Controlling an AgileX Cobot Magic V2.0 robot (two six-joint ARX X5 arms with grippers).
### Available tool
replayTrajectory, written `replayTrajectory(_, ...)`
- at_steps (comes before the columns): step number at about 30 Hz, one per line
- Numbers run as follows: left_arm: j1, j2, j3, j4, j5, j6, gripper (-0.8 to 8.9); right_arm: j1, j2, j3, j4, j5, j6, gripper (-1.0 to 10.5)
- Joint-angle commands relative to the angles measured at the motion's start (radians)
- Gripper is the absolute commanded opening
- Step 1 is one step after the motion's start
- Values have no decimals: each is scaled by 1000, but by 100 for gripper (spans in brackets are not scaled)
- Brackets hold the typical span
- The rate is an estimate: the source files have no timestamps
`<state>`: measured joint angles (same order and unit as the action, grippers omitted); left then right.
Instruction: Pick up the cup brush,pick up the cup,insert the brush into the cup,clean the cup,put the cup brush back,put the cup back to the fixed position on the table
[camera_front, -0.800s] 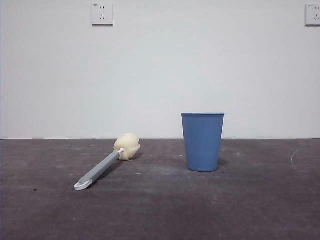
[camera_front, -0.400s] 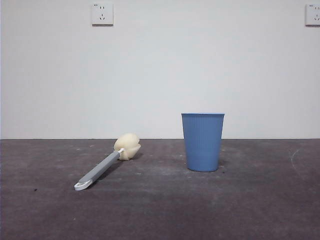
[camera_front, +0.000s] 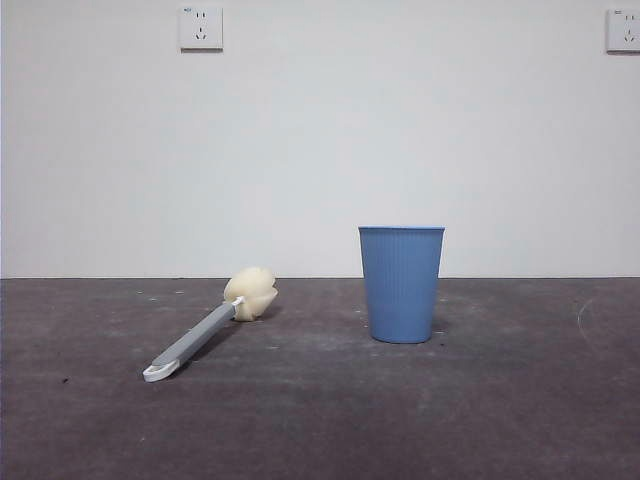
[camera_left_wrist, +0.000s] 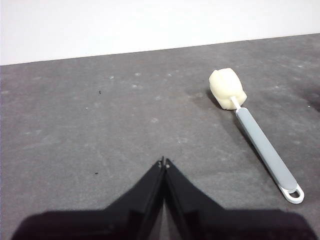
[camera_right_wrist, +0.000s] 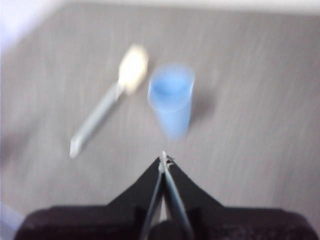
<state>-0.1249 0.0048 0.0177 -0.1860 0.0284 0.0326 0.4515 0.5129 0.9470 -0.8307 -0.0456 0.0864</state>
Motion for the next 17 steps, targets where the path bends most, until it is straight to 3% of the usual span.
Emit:
replayTrajectory(1, 3, -3, -14, 5, -1, -7, -3, -39, -47, -45, 98, 4, -70, 2)
replayTrajectory(4, 3, -3, -14, 6, -2, -7, -3, -88, -107, -119, 226, 0, -140, 2)
replayTrajectory(6, 3, -3, -14, 5, -1, -7, -3, -120, -151, -185, 321, -1, -149, 2)
replayTrajectory(13, 3, -2, -14, 5, -1, -7, -3, -219, -331, -506, 655, 0, -117, 2)
replayTrajectory(17, 3, -2, -14, 6, -1, -7, -3, -268, -404, -655, 733, 0, -75, 2)
